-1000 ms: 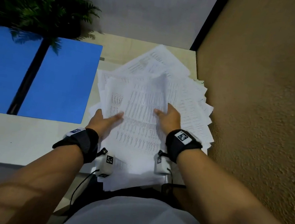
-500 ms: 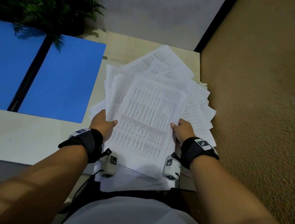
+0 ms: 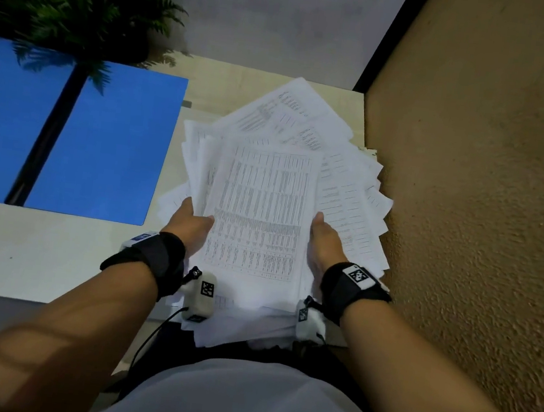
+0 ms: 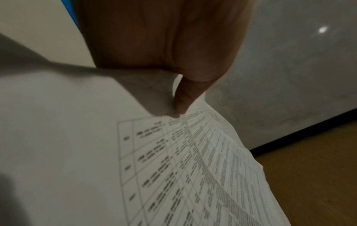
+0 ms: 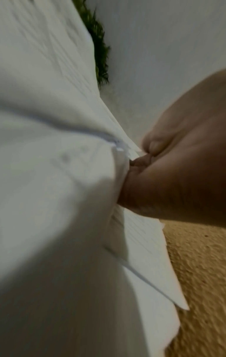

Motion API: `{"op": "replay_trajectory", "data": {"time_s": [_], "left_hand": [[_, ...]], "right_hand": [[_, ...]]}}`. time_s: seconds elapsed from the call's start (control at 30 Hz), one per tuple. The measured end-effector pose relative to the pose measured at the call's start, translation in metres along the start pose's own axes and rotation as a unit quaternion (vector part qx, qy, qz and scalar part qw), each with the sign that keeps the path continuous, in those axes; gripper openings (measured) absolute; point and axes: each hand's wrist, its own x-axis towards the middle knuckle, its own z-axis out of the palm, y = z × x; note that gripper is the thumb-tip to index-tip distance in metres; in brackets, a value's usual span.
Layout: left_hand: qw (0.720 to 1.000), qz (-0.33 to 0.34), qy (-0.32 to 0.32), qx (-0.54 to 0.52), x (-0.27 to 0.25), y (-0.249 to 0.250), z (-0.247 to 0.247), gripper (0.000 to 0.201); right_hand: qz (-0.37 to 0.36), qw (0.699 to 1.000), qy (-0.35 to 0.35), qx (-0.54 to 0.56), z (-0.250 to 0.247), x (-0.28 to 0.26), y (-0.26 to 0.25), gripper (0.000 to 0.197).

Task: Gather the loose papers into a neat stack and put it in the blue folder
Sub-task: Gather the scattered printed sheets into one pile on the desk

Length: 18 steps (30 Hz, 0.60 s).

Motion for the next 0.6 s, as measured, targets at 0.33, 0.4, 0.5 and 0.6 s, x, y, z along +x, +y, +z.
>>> {"op": "replay_trajectory", "data": {"time_s": [0.33,0.4,0.5,0.6], "left_hand": [[0.997,0.029,0.04,0.058,0.003,-0.01,0.0,0.076],[0.997,0.026,0.057,0.051,0.011,-0.016,-0.009,0.061],[0.998,-0.004,0.065,0.024,0.021,-0.026,-0.022,0.056],[0.997,-0.016,0.071,0.02,0.017,-0.023,-0.024,0.047]], "right_hand": [[-0.015,0.989,-0.139,0.047,0.012,-0.012,0.004,0.038],[-0.038,0.991,-0.095,0.085,0.001,-0.01,0.007,0.036],[-0.06,0.986,0.142,-0.065,-0.026,0.002,0.013,0.056],[-0.022,0.965,0.222,-0.138,-0.054,0.021,0.018,0.082]]}}
